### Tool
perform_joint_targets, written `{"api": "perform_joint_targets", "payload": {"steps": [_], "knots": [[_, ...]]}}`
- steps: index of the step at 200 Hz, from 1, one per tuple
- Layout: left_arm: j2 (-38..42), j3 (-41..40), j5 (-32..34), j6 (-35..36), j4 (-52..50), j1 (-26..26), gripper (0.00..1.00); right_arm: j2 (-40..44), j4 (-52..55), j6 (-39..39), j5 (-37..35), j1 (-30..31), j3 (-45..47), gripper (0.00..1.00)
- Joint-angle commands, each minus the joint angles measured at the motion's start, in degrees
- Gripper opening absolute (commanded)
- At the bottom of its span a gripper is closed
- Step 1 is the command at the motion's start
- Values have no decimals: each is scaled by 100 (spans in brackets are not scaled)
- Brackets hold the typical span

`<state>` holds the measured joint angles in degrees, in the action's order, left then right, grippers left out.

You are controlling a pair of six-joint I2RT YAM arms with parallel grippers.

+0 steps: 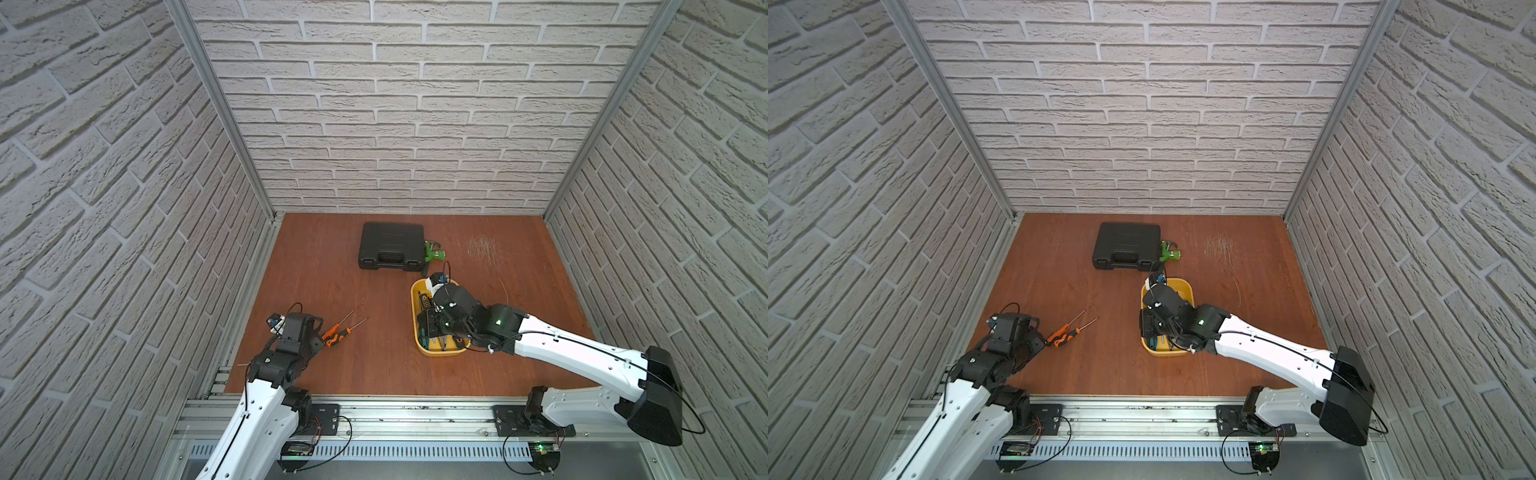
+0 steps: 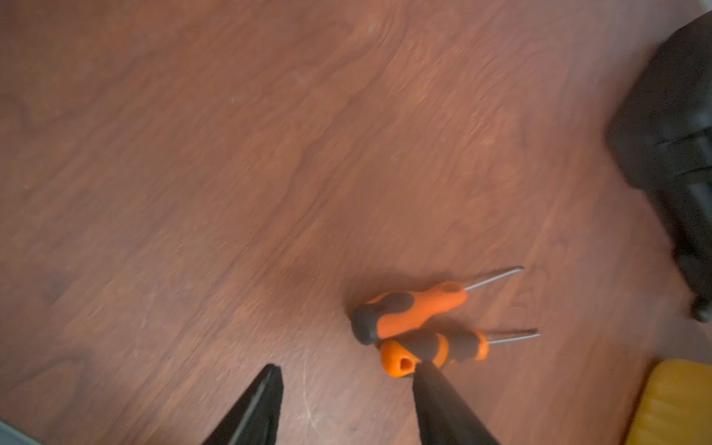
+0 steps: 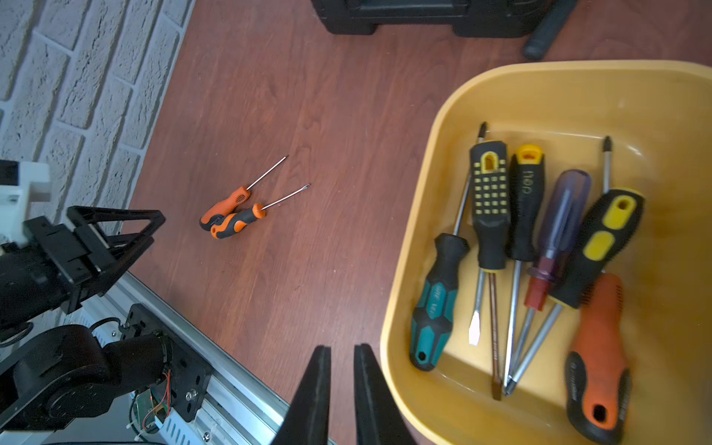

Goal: Put the screwdriver on the desktop into the storage box
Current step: Place the screwdriver in the storage box, then adjust the screwdriver at the center of the board.

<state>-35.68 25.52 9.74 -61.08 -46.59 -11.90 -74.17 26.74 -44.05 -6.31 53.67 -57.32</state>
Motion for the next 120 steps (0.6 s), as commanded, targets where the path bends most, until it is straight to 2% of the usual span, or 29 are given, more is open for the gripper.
{"api": "perform_joint_targets", "payload": {"steps": [1, 30, 51, 82, 120], "knots": [[-352, -3, -636, 307, 414, 178, 57, -234, -97, 107, 7, 136, -173, 19], [-536, -10, -552, 186, 904, 186, 54, -415, -195, 73, 66, 222, -222, 19], [-1011, -12, -558, 103, 1258, 212, 52, -558, -179, 73, 107, 301, -316, 18], [-1569, -46, -575, 50, 1605, 250, 44, -756, -207, 47, 133, 452, -433, 18], [-1733, -124, -534, 72, 1705, 363, 39, -1166, -250, 28, 191, 659, -701, 16]]}}
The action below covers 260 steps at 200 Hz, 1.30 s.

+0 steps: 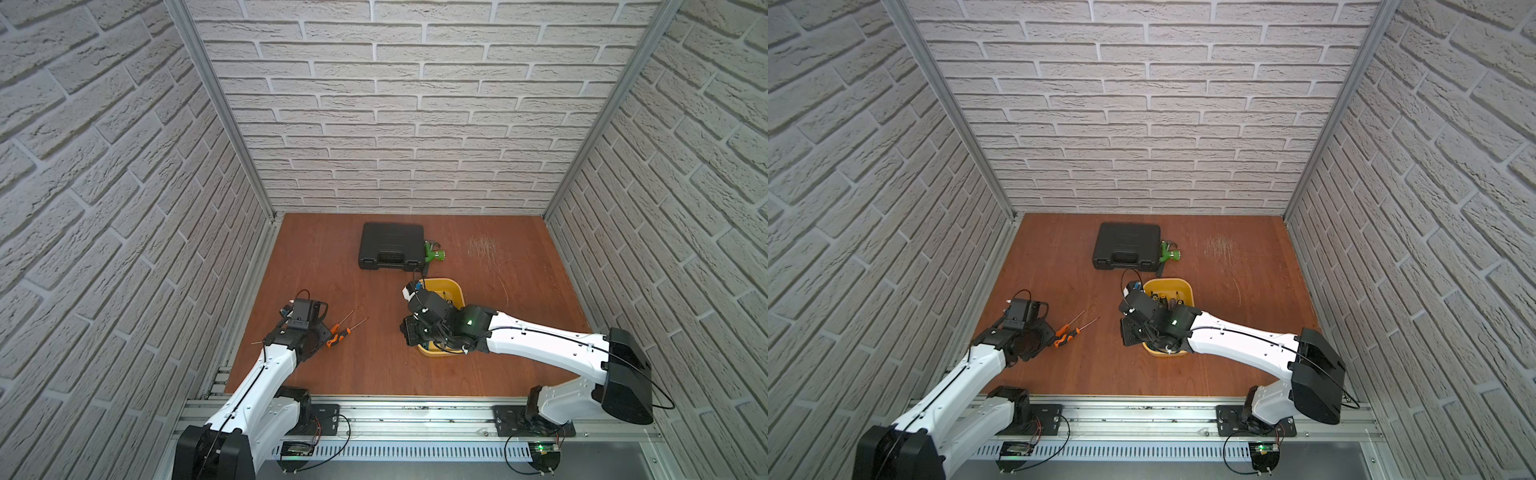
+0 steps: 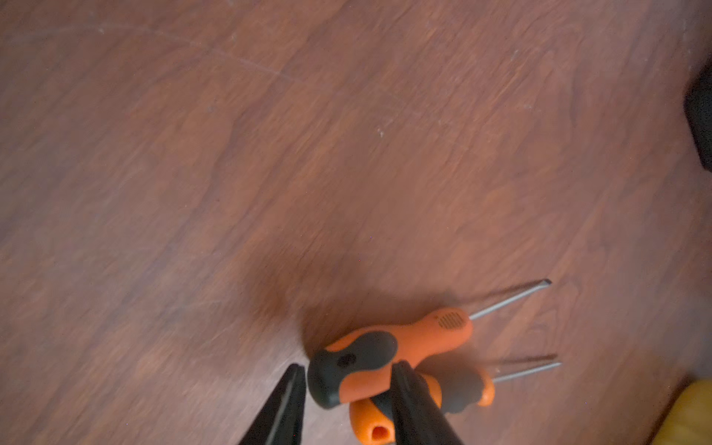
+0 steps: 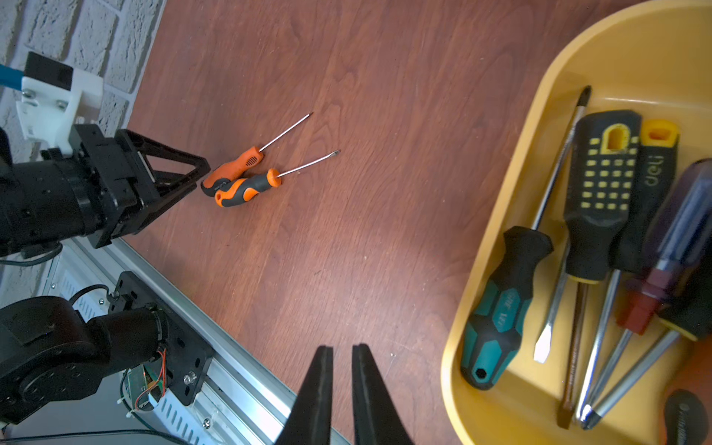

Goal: Put the screwdriver on the desktop into the storage box
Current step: Adjust the screwdriver at the center of the board.

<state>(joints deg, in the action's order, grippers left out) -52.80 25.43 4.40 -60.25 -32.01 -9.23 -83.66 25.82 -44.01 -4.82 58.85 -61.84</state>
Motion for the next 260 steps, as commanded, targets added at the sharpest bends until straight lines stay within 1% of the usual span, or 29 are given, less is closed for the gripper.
{"api": "perform_joint_targets", "payload": {"steps": [1, 41, 77, 98, 113, 126, 144, 170, 206, 260], "knots": [[-21, -112, 3, -12, 252, 97, 39, -233, -157, 24, 42, 147, -258, 16], [-28, -121, 20, 74, 252, 119, 40, -492, -108, 33, 34, 276, -458, 15], [-343, -126, 11, 184, 500, 146, 40, -533, -80, 20, 33, 285, -478, 15], [-593, -143, -66, 240, 756, 159, 38, -563, -101, -10, 59, 294, -478, 15], [-746, -135, -102, 272, 848, 159, 35, -639, -287, -165, 165, 316, -407, 15], [-813, -163, -158, 286, 921, 157, 32, -812, -534, -404, 316, 337, -364, 15], [-789, -220, -283, 259, 959, 142, 29, -1135, -605, -632, 338, 418, -483, 14], [-556, -279, -269, 182, 801, -4, 27, -1462, -500, -799, 344, 474, -746, 14], [-337, -319, -196, -6, 646, -435, 27, -1638, -470, -980, 284, 496, -824, 16], [-306, -429, -283, -265, 640, -925, 26, -2074, -539, -1189, 537, 588, -1001, 30]]}}
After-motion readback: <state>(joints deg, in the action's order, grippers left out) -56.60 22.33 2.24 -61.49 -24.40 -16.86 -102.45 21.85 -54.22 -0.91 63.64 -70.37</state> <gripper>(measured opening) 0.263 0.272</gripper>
